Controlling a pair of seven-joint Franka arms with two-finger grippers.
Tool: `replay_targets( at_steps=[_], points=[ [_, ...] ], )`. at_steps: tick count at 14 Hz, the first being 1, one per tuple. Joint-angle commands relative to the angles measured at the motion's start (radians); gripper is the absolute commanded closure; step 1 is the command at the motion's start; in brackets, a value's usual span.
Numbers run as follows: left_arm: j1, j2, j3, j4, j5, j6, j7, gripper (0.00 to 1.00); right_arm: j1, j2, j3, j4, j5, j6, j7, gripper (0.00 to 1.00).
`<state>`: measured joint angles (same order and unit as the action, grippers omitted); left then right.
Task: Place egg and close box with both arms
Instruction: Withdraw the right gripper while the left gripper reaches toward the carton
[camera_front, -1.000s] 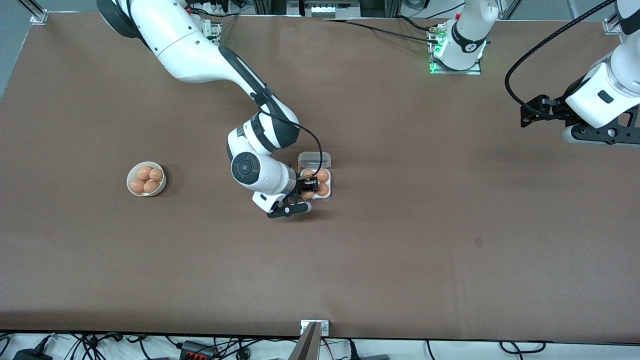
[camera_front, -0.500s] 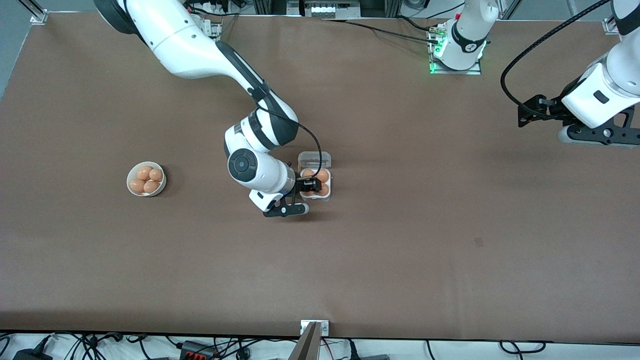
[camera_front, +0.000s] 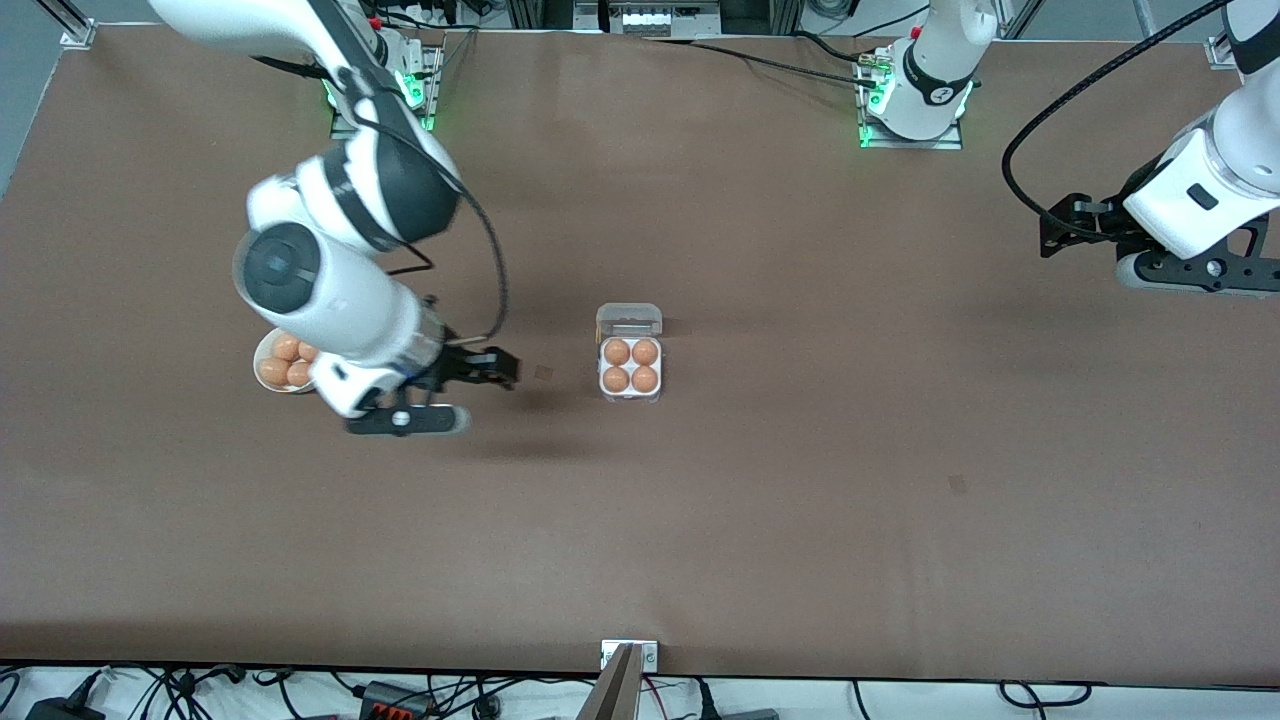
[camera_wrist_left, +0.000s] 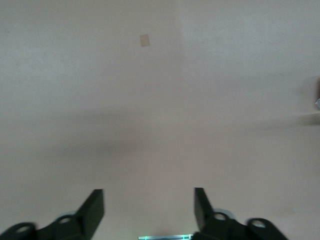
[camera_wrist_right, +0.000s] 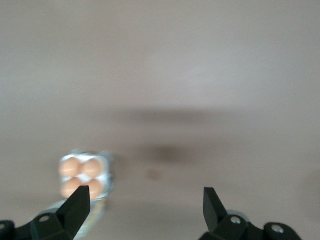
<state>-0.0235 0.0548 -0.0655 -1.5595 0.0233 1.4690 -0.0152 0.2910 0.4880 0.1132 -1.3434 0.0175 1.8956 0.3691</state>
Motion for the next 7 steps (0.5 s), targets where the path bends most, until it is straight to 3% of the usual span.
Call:
replay_targets(
  at_steps=[1,2,7],
  points=[
    [0.005,0.013,-0.003,0.045,0.000,-0.088,-0.008,0.84,-0.061,-0.066,0.008,-0.031,-0.074,-0.050,-0.053,0.00],
    [0.004,0.013,-0.003,0.048,0.000,-0.093,-0.011,0.91,-0.093,-0.083,0.006,-0.030,-0.074,-0.090,-0.056,0.00],
    [0.002,0.014,-0.003,0.044,-0.002,-0.093,-0.006,0.99,-0.220,-0.120,0.008,0.050,-0.073,-0.228,-0.093,0.00]
  ],
)
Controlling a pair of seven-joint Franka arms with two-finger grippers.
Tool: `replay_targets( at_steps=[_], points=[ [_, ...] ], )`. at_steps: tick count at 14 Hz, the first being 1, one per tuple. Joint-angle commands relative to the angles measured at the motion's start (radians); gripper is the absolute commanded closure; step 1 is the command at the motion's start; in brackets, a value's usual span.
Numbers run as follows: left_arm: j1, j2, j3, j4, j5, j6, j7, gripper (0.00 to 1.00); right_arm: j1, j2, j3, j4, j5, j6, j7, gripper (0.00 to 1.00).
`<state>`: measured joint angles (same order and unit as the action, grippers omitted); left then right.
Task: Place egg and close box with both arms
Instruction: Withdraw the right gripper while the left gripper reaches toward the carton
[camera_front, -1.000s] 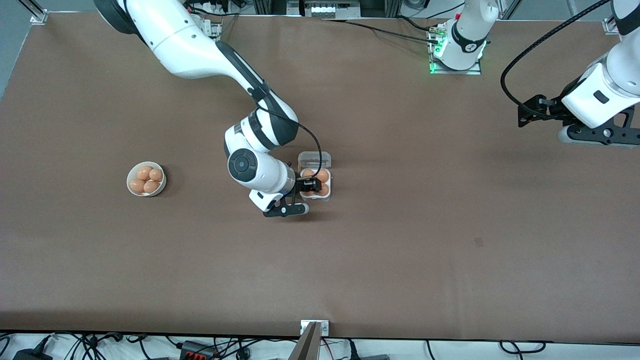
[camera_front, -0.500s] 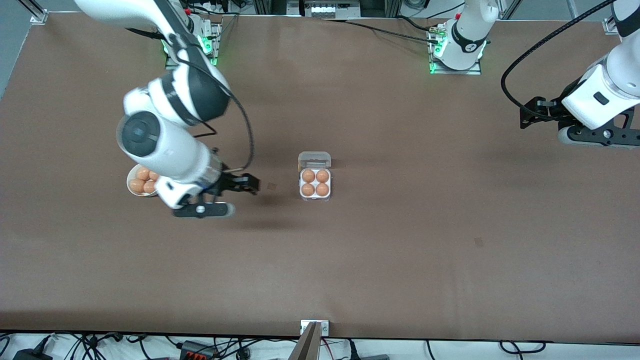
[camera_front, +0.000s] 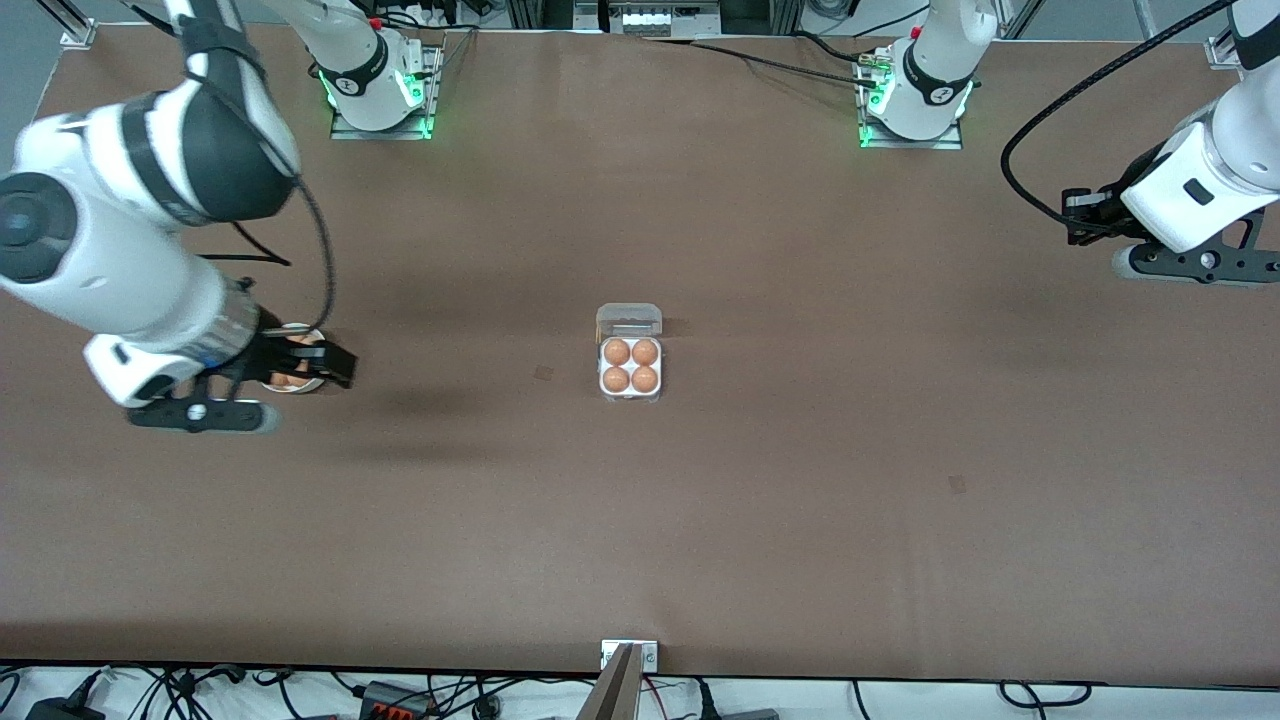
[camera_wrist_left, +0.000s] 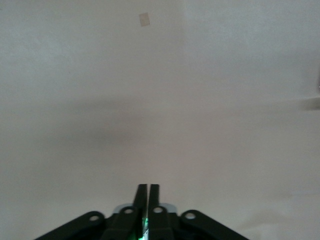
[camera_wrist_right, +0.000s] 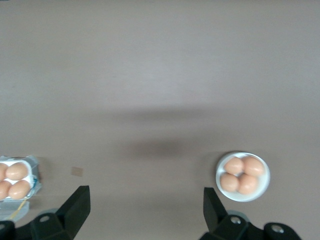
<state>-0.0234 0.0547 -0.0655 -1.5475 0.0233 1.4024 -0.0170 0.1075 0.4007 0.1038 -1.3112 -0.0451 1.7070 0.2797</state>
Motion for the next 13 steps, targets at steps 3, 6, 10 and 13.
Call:
replay_targets(
  at_steps=[3,6,10,13],
  points=[
    [-0.024,0.025,-0.007,0.032,-0.003,-0.035,0.006,0.99,-0.109,-0.065,0.005,0.012,-0.012,-0.043,-0.030,0.00],
    [-0.104,0.031,-0.007,0.023,-0.014,-0.133,0.002,0.99,-0.115,-0.095,-0.088,0.012,0.001,-0.081,-0.181,0.00],
    [-0.144,0.060,-0.020,-0.016,-0.167,-0.100,-0.015,0.99,-0.138,-0.151,-0.111,-0.006,-0.002,-0.140,-0.274,0.00],
    [-0.165,0.085,-0.078,-0.066,-0.189,0.038,-0.102,0.99,-0.137,-0.256,-0.112,-0.167,0.001,-0.080,-0.261,0.00]
  ],
)
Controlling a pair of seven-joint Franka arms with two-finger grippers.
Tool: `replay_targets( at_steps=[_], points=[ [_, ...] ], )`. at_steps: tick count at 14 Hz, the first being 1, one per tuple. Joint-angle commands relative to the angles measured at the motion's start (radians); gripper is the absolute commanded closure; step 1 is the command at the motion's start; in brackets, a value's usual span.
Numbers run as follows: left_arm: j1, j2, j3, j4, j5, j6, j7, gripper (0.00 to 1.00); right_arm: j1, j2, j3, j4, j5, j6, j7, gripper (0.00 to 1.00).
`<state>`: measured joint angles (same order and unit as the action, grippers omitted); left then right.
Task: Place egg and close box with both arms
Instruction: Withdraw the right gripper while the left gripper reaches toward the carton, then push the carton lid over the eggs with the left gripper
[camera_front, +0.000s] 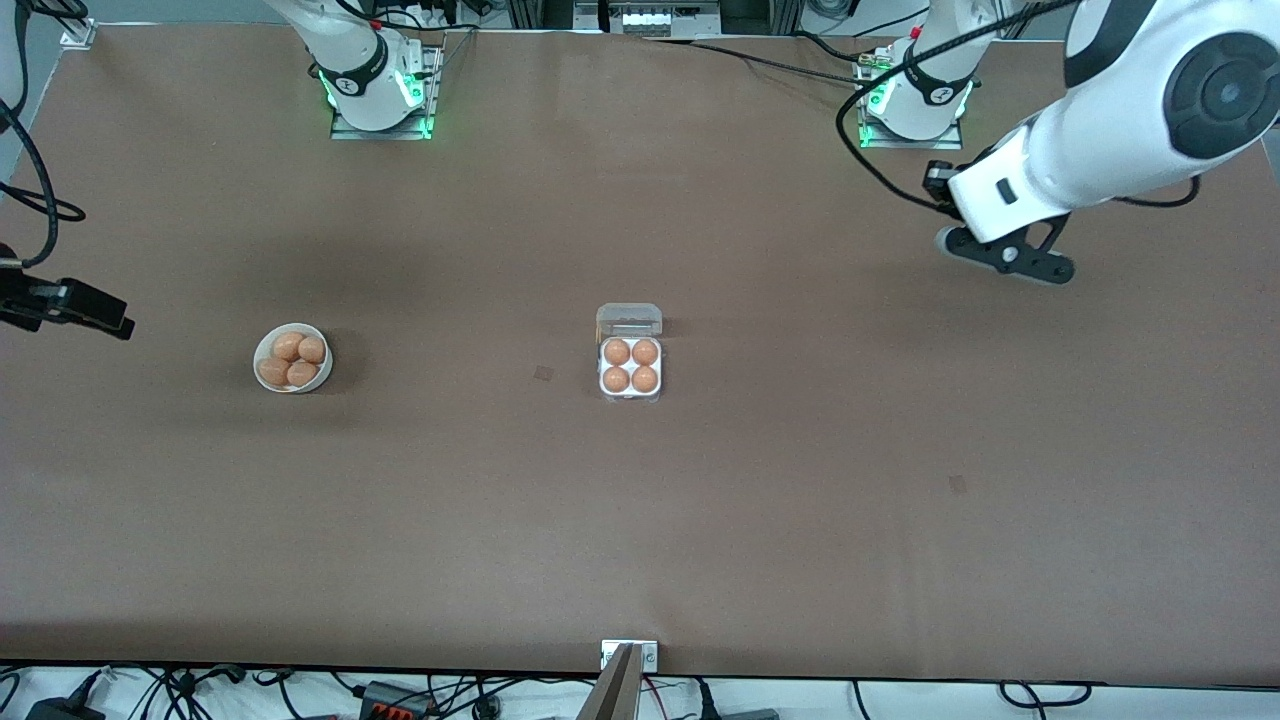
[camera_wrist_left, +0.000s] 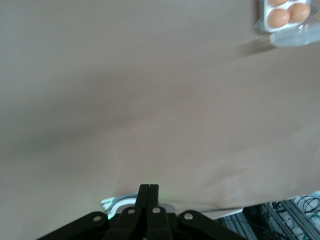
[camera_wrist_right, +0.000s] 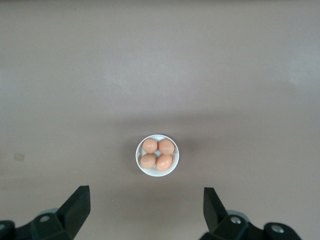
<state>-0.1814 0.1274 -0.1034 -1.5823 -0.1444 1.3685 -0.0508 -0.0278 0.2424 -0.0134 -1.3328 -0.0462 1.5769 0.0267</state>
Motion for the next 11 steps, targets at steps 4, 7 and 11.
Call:
replay_targets(
  at_steps=[4,7,11],
  points=[
    [-0.012,0.037,-0.172,-0.154,-0.023,0.295,-0.211,0.99,-0.003,-0.209,0.006,-0.319,0.002,0.143,-0.008,0.00],
    [-0.013,0.073,-0.272,-0.217,-0.021,0.463,-0.300,0.99,-0.003,-0.207,0.006,-0.309,0.000,0.130,-0.011,0.00],
    [-0.102,0.173,-0.329,-0.248,-0.011,0.679,-0.430,0.99,-0.003,-0.207,0.006,-0.298,0.003,0.130,-0.022,0.00]
  ],
)
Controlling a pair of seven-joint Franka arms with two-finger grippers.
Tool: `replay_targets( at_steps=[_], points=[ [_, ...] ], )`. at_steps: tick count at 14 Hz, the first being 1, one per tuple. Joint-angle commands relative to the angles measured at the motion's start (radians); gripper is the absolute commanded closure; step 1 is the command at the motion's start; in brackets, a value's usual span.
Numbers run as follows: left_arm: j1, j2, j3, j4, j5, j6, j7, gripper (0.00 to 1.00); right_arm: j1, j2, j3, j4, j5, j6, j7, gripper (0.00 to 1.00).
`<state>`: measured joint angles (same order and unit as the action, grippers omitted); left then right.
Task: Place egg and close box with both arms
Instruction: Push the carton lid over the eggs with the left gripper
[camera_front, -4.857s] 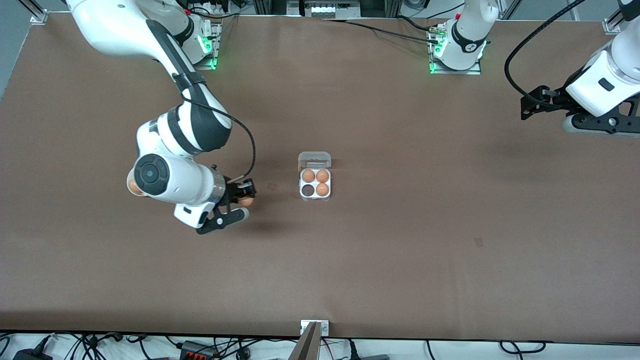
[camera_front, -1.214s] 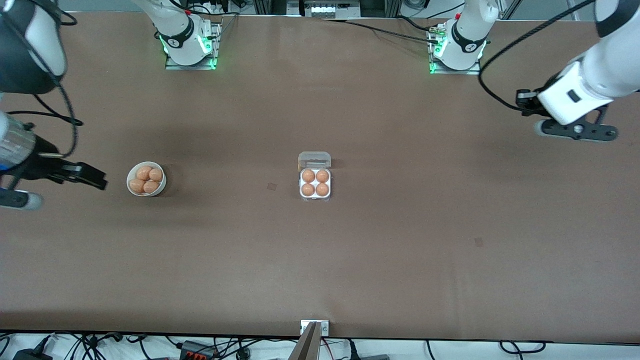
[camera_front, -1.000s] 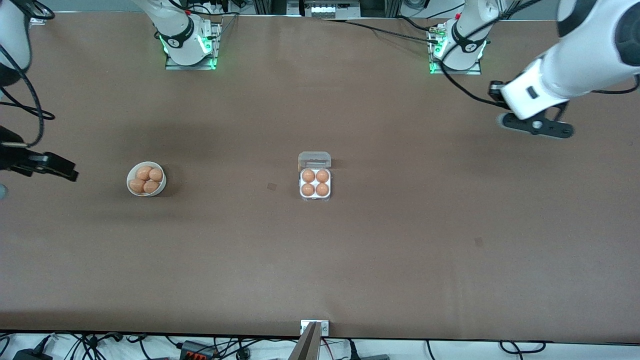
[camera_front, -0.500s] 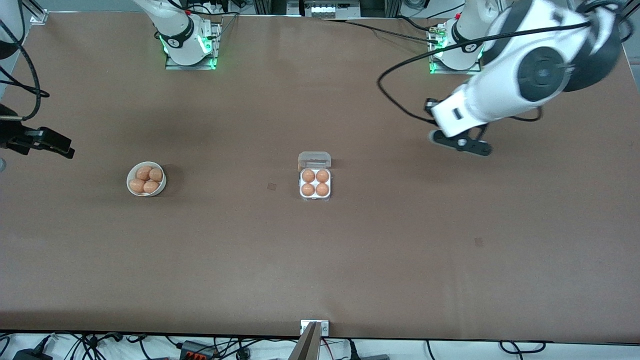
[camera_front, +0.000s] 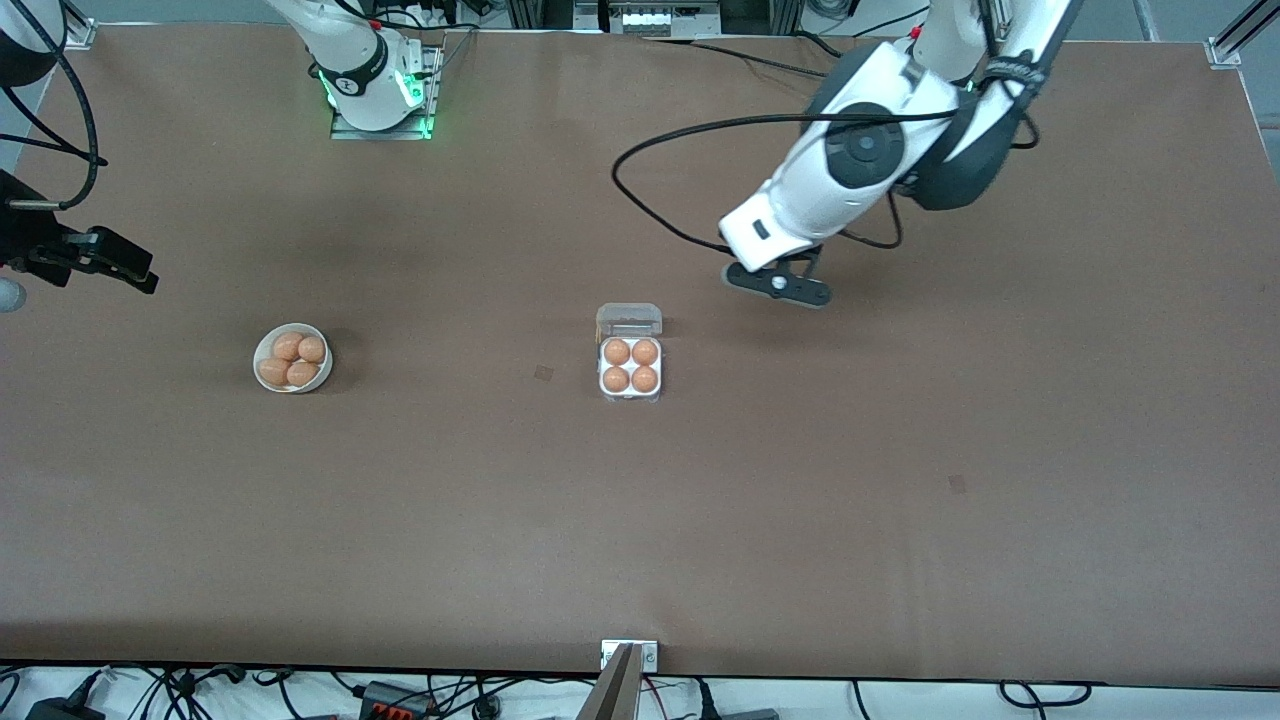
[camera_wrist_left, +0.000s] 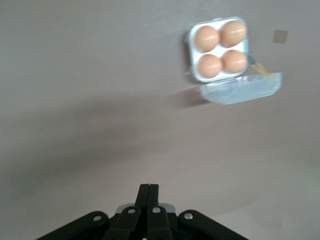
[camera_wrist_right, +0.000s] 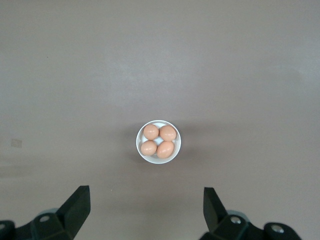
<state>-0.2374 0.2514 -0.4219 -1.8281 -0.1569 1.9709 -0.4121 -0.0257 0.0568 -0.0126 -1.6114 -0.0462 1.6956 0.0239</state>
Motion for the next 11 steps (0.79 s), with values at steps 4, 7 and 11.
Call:
replay_targets(
  at_steps=[4,7,11],
  points=[
    [-0.154,0.162,-0.009,0.007,0.054,0.284,-0.167,0.99,-0.005,-0.022,0.005,-0.015,0.002,0.009,-0.022,0.00],
    [-0.221,0.245,-0.005,0.006,0.121,0.412,-0.194,0.99,-0.006,-0.022,0.003,-0.001,0.003,0.006,-0.025,0.00],
    [-0.221,0.321,0.000,0.010,0.252,0.543,-0.223,0.99,-0.005,-0.015,0.006,-0.001,0.003,-0.016,-0.022,0.00]
  ],
)
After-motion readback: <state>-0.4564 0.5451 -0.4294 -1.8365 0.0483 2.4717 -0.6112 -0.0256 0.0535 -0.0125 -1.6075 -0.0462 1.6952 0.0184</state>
